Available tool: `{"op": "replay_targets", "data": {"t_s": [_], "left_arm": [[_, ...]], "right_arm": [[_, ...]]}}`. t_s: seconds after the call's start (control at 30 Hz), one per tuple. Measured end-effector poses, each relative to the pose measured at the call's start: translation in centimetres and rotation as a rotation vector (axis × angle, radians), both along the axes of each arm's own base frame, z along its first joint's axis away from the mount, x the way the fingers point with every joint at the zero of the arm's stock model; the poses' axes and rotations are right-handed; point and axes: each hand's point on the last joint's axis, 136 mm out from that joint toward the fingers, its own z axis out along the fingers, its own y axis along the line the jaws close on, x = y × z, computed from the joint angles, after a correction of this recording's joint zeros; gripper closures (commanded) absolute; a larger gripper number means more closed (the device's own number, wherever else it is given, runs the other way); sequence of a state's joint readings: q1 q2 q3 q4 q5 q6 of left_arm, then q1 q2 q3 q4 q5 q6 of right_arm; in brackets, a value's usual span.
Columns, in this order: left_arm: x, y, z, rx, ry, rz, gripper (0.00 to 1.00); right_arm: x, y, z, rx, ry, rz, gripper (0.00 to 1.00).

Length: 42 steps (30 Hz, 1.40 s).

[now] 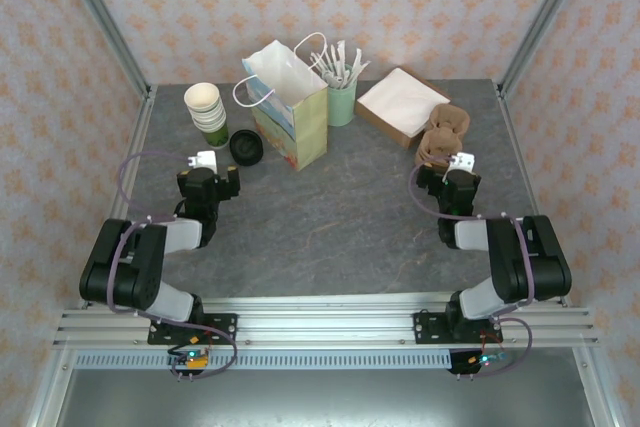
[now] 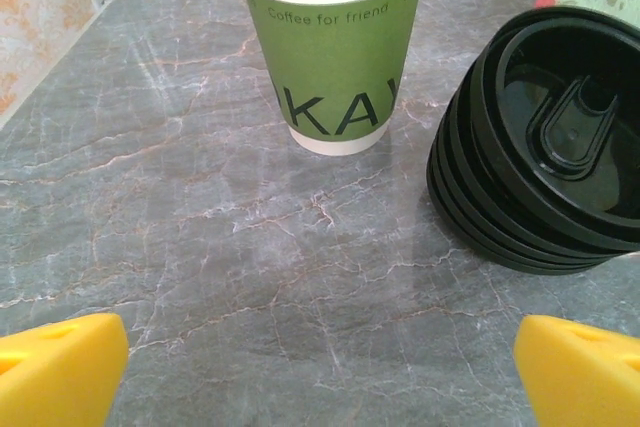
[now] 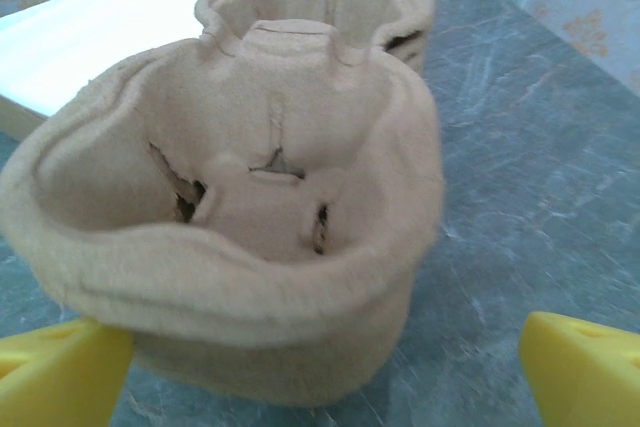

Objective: Pack the takeout coffee

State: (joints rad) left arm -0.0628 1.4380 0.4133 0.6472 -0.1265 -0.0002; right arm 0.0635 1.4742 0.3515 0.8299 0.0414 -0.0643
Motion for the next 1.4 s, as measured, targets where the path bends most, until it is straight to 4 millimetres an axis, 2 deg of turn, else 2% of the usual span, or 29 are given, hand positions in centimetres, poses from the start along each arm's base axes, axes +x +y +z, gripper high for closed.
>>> {"op": "replay_targets", "data": {"t_s": [0.1, 0.23, 0.33, 0.4, 0.5, 0.57, 0.63, 0.73, 0.83, 0.93, 1.03, 1.13, 1.27, 1.4], "left_arm": [[-1.3, 1.6, 3.7, -0.009, -0.049, 0.106, 0.00], [-3.9, 3.7, 10.6, -0.098, -0.199, 0.274, 0.00], [-5.0, 3.7, 14.1, -0.182, -0.268, 0.298, 0.00], [-4.7, 3.4, 15.0, -0.217, -0.243, 0.293, 0.02], [-2.5, 2.1, 16.1, -0.259, -0.158, 0.246, 0.09], [-0.3, 0.7, 15.6, -0.295, -0.084, 0.193, 0.17], [0.7, -0.4, 13.8, -0.316, -0.005, 0.155, 0.23], [0.7, -1.7, 9.7, -0.321, 0.142, 0.126, 0.33], [0.3, -2.4, 6.7, -0.305, 0.258, 0.114, 0.41], [-0.2, -2.4, 5.9, -0.286, 0.313, 0.114, 0.43], [0.2, -1.9, 7.6, -0.286, 0.297, 0.122, 0.43], [1.3, -0.7, 10.6, -0.300, 0.237, 0.145, 0.45], [3.2, 1.8, 14.7, -0.338, 0.154, 0.188, 0.45], [5.9, 4.0, 17.1, -0.363, 0.125, 0.219, 0.47]], "right_arm": [[-2.1, -0.1, 1.2, -0.015, -0.022, -0.028, 0.01], [-3.4, -0.8, 7.3, 0.034, -0.184, -0.090, 0.01], [-4.6, -0.9, 10.7, 0.081, -0.259, -0.122, 0.00], [-5.1, -0.4, 13.0, 0.115, -0.293, -0.118, 0.02], [-5.5, 1.8, 17.1, 0.155, -0.332, -0.056, 0.02], [-5.4, 4.0, 19.7, 0.169, -0.339, 0.011, 0.02], [-5.4, 6.0, 21.2, 0.182, -0.333, 0.075, 0.02], [-4.9, 8.1, 21.0, 0.192, -0.286, 0.146, 0.01], [-4.4, 9.7, 18.6, 0.194, -0.196, 0.199, 0.01], [-4.1, 11.1, 16.3, 0.186, -0.114, 0.248, 0.01], [-3.9, 12.8, 15.4, 0.185, -0.060, 0.303, 0.01], [-3.6, 14.0, 16.0, 0.196, -0.056, 0.344, 0.01], [-3.3, 14.6, 16.6, 0.206, -0.061, 0.366, 0.00], [-3.1, 14.9, 15.9, 0.205, -0.040, 0.374, 0.00]]}}
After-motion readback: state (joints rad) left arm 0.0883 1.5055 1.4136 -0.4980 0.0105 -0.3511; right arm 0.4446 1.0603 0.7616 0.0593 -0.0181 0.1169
